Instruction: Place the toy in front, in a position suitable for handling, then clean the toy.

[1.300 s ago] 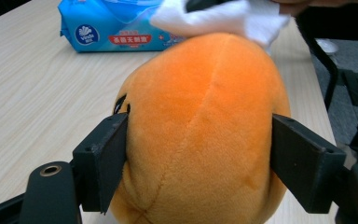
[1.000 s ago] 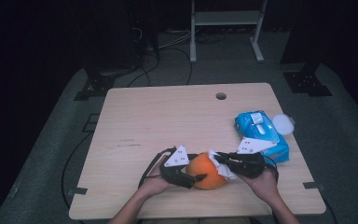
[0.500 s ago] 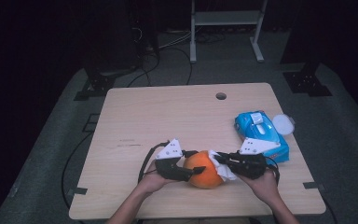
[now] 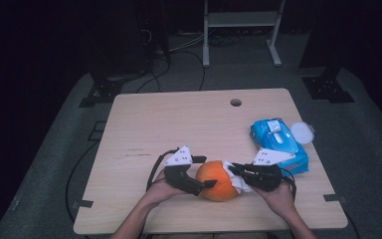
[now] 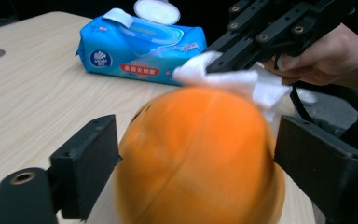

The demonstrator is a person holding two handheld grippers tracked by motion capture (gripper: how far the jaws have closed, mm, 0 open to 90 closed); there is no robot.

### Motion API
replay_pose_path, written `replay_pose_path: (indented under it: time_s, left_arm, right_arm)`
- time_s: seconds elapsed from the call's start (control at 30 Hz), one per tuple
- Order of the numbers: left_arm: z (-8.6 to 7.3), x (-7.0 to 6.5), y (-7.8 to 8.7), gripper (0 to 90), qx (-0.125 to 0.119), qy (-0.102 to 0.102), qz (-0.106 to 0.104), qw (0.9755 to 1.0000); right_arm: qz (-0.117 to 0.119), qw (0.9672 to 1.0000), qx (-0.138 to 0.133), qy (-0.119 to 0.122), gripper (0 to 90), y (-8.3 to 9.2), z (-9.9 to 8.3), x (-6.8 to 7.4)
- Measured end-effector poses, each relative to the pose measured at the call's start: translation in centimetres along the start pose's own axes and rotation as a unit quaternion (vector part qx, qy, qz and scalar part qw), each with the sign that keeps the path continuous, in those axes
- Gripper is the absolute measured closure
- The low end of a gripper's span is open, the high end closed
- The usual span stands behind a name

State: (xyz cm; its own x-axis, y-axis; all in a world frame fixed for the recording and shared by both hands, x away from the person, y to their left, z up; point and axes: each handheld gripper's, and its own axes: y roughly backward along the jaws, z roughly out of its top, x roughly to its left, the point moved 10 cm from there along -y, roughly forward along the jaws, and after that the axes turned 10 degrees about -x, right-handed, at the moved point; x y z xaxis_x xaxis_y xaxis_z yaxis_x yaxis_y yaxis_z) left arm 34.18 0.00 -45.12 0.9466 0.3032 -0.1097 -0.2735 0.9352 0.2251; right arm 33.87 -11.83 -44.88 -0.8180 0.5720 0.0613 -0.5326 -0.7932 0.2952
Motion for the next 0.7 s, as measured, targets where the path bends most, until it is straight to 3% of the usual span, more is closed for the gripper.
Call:
replay_pose_path:
  time_s: [0.1,0.17,0.23,0.3,0.37,0.47,0.5,0.53,0.57,0.63,0.7]
  left_arm:
    - [-0.3,0.3,0.1,10.1,-0.003,0.010,-0.011,0.9999]
    - [-1.0,0.4,-0.2,8.5,0.008,0.017,-0.024,0.9995]
    - [-1.6,0.2,-0.5,7.0,0.017,0.013,-0.032,0.9993]
    - [-2.2,0.2,-0.9,6.3,0.026,-0.007,-0.029,0.9992]
    - [-2.2,0.3,-1.0,6.3,0.025,-0.003,-0.030,0.9992]
    - [-2.1,0.3,-1.2,11.3,0.018,-0.007,-0.022,0.9996]
    - [-2.1,0.3,-1.2,20.1,0.016,-0.010,-0.014,0.9997]
    - [-2.1,0.3,-1.3,20.1,0.019,-0.013,-0.006,0.9997]
    - [-1.8,0.4,-1.3,27.8,0.020,-0.014,0.006,0.9997]
    - [-1.5,0.3,-1.4,29.3,0.019,-0.012,0.010,0.9997]
    - [-1.2,-0.4,-1.4,31.2,0.020,-0.020,0.002,0.9996]
  right_arm:
    - [-0.007,1.0000,0.001,-0.003,83.4,0.2,-0.1,-0.5]
    - [-0.004,0.9999,-0.001,-0.011,83.4,0.1,-0.1,-0.8]
    - [-0.005,0.9999,0.000,-0.009,83.4,0.0,-0.1,-1.0]
    - [-0.005,0.9999,0.002,-0.009,83.4,-0.1,-0.2,-1.1]
    - [-0.007,0.9999,0.002,-0.010,83.4,-0.1,-0.2,-1.2]
    - [-0.011,0.9999,0.002,-0.011,83.4,-0.1,-0.3,-1.4]
    - [-0.020,0.9998,0.001,-0.003,83.4,0.0,0.0,-1.3]
    - [-0.020,0.9998,0.001,-0.003,83.4,0.0,0.0,-1.3]
    - [-0.016,0.9998,-0.015,0.001,83.4,0.4,1.0,-0.8]
    - [-0.009,0.9997,-0.021,-0.004,83.4,0.5,1.3,-0.4]
    - [-0.010,0.9996,-0.023,0.009,83.4,0.6,1.6,0.1]
